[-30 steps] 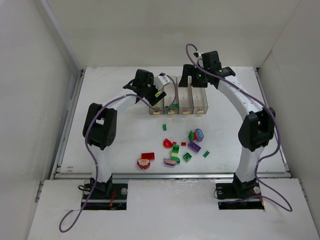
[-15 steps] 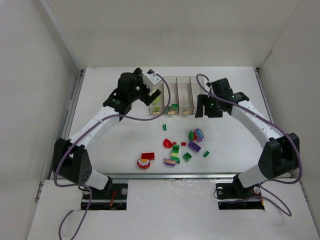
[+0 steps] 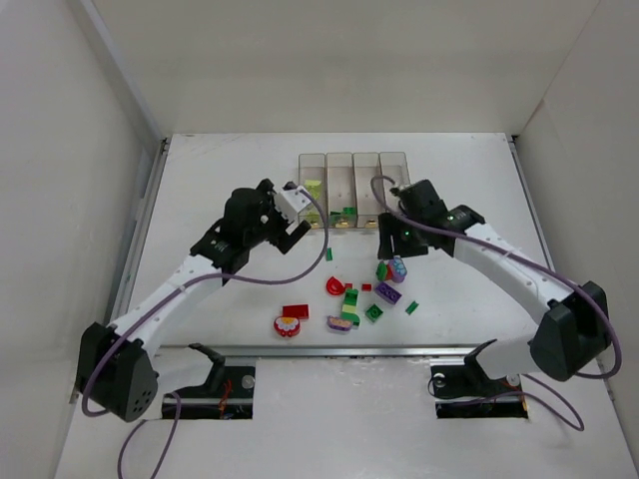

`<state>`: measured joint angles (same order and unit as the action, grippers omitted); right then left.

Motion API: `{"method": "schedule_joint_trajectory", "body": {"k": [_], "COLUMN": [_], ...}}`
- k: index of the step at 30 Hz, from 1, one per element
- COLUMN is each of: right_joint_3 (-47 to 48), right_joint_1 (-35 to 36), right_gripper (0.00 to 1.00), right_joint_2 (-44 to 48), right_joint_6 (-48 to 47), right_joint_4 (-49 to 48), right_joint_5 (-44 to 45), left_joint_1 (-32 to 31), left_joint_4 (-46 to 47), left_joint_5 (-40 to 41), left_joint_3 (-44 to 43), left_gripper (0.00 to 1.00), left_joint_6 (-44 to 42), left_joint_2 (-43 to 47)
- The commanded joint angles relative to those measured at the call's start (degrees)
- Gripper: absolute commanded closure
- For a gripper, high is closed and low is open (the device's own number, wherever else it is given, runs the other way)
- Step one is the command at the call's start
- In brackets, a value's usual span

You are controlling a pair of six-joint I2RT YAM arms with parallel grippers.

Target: Sort the legos into containers by color

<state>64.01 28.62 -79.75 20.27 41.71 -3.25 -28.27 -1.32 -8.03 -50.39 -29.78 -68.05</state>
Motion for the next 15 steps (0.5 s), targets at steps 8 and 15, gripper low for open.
{"method": "schedule_joint_trajectory", "body": {"k": [8,15], "right_joint_3": [2.5,3.2], "right_joint_1": [20.6,21.9], "right_gripper": [0.38,0.29], "right_joint_2": [-4.5,-10.2], "right_joint_6": [-10.8,-14.6], "right_joint_4": [-4.2,-7.1], "right_joint_5": [2.3,4.7], "left_joint_1": [3.9,3.9], "left_joint_4": [-1.9,-5.6], "left_joint_5": [-2.4,0.4], "left_joint_3": [7.5,11.3], "left_gripper": [0.47,0.53], "left_joint_6": [10.3,8.8], "left_joint_2": [10.6,17.0]}}
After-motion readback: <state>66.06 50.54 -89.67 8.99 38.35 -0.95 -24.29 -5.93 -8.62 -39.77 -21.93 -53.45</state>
